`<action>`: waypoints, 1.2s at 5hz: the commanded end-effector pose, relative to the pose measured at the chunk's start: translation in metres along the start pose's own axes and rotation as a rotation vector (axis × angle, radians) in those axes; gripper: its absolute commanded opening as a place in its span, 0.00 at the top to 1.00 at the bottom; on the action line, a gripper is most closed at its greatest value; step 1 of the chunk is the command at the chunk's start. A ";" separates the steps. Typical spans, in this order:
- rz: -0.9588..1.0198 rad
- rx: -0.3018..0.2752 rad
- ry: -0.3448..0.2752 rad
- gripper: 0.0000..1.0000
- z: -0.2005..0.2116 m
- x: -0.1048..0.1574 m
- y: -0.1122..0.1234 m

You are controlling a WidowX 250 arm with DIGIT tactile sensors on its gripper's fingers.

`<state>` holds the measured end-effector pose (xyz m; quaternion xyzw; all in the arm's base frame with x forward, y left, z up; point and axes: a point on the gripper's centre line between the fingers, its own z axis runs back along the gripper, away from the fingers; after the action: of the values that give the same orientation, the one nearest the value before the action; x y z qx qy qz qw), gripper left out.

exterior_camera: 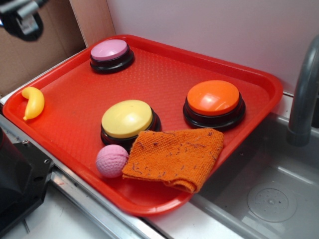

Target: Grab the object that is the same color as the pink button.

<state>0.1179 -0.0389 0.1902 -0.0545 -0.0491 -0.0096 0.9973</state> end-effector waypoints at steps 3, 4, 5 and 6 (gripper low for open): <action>0.105 -0.013 0.127 0.00 -0.109 0.003 -0.041; 0.111 -0.033 0.119 0.00 -0.127 0.002 -0.043; 0.113 -0.086 0.103 0.00 -0.145 0.002 -0.046; 0.113 -0.046 0.109 0.00 -0.160 0.002 -0.049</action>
<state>0.1324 -0.1015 0.0358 -0.0799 0.0168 0.0423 0.9958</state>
